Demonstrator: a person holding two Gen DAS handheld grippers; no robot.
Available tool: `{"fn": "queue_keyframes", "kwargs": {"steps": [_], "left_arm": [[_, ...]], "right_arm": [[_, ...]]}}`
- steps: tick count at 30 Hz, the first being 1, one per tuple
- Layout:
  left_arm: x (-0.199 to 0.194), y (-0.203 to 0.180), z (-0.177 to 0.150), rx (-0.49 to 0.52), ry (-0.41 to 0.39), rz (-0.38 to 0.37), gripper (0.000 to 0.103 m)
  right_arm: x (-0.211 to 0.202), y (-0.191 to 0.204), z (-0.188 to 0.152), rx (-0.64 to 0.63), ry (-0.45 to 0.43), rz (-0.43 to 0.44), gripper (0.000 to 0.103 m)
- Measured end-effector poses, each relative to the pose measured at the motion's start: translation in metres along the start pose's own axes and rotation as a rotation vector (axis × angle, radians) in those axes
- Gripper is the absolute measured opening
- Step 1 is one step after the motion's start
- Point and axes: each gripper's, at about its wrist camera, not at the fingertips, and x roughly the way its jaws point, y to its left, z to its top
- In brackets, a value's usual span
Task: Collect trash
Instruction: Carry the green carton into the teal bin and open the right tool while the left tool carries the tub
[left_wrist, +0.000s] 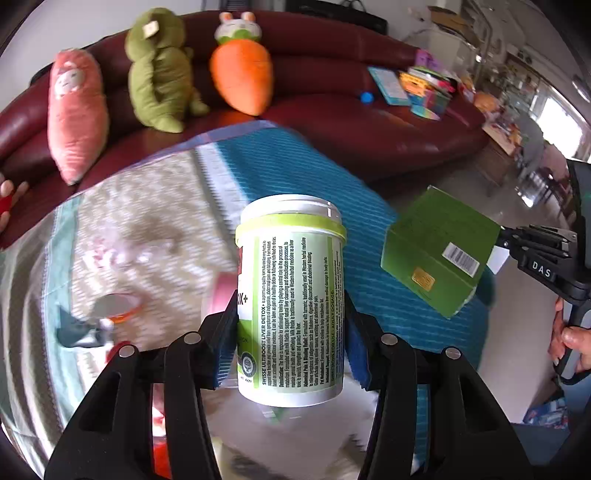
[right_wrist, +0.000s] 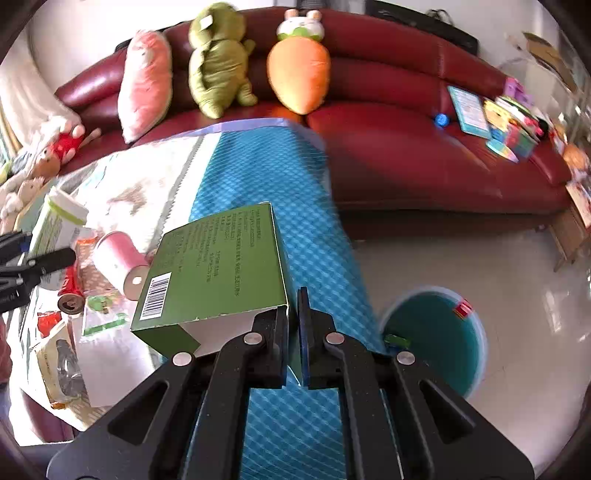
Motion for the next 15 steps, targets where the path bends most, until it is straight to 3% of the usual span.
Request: {"fn": "queue_keyframes", "kwargs": {"steps": [15], "left_arm": [[0.064, -0.184, 0.026, 0.184, 0.08, -0.166, 0.051]], "right_arm": [[-0.024, -0.198, -0.07, 0.313, -0.004, -0.155, 0.006]]}}
